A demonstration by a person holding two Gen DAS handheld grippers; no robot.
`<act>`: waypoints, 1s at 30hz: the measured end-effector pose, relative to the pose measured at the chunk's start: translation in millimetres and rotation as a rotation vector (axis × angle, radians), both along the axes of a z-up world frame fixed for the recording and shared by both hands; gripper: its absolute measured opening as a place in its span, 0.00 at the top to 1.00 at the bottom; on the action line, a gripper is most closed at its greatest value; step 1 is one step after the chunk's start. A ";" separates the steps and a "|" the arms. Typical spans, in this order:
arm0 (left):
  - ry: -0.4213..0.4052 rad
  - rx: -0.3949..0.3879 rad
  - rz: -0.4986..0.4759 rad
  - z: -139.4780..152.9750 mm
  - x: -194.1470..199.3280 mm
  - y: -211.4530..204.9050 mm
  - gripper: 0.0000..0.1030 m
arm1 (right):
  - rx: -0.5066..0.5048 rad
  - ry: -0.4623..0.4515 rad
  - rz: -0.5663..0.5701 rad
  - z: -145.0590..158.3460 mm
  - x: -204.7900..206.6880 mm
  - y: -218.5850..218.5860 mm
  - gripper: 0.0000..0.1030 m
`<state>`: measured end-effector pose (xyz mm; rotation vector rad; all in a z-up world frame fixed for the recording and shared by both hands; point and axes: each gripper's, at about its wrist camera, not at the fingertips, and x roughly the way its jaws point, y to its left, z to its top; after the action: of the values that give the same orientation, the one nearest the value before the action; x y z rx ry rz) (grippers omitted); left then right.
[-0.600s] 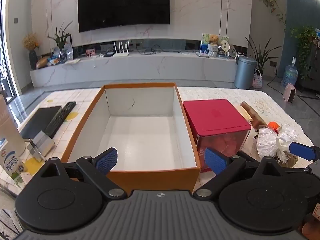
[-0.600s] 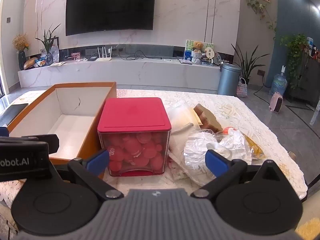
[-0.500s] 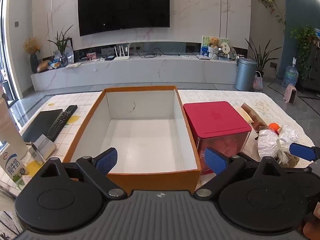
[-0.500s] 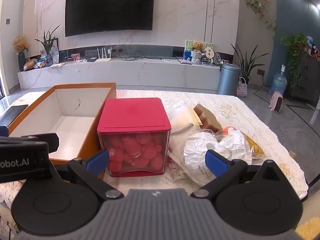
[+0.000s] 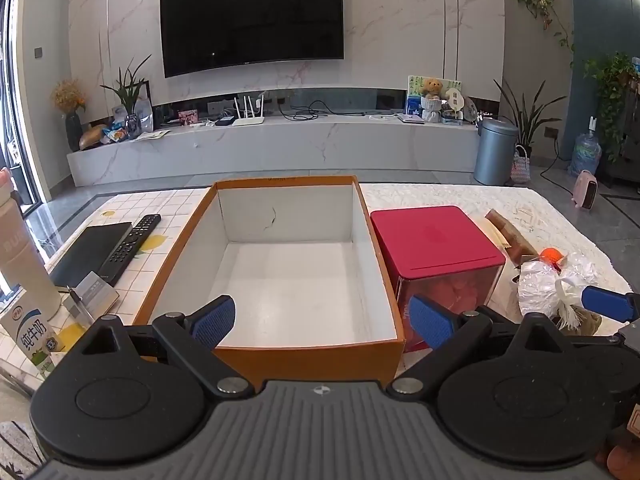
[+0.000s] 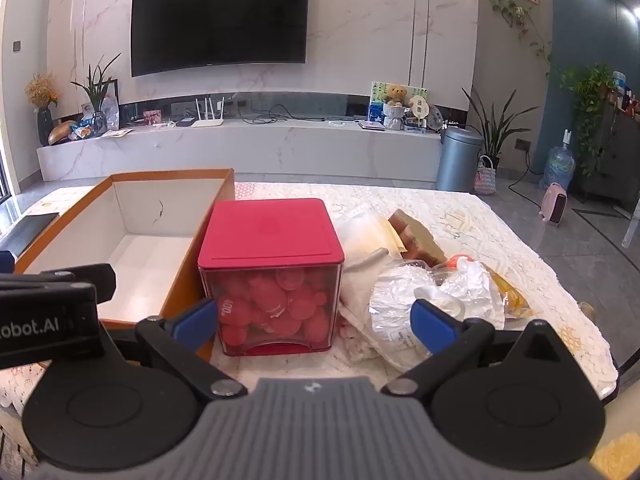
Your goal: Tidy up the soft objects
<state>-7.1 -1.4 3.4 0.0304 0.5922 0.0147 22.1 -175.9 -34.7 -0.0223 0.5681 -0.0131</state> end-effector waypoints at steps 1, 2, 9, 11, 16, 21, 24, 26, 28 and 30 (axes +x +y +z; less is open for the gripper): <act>0.003 -0.001 -0.001 0.1 0.1 0.1 0.00 | 0.000 0.001 -0.001 -0.2 0.1 0.1 0.03; 0.006 -0.002 -0.002 0.2 0.2 0.4 0.00 | -0.001 0.001 -0.001 -0.2 0.3 0.1 0.03; 0.019 -0.003 0.005 -1.5 1.4 -1.0 0.00 | -0.006 0.010 -0.004 -1.1 2.6 0.5 0.03; 0.022 -0.002 0.004 -2.0 1.4 -1.5 0.00 | -0.009 0.011 -0.004 -1.6 2.3 0.8 0.03; 0.029 0.008 -0.001 -3.3 1.7 -2.7 0.00 | -0.012 0.021 -0.001 -3.1 2.6 0.7 0.03; 0.033 0.010 0.000 -4.3 1.8 -4.9 0.00 | -0.025 0.026 -0.003 -4.6 4.0 1.3 0.03; 0.048 0.012 -0.001 -4.8 2.7 -5.3 0.00 | -0.025 0.032 -0.001 -5.3 4.4 1.3 0.03; 0.055 0.015 -0.001 -6.2 3.4 -5.7 0.00 | -0.024 0.042 0.002 -7.2 5.3 1.1 0.03; 0.061 0.013 0.002 -6.4 4.2 -5.7 0.00 | -0.024 0.048 0.002 -8.2 5.9 1.0 0.03; 0.064 0.012 0.003 -6.2 4.2 -5.6 0.00 | -0.028 0.049 0.001 -8.5 5.7 1.5 0.03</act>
<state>-2.9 -6.9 -2.7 0.0418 0.6557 0.0198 27.8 -174.5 -43.2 -0.0500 0.6166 -0.0200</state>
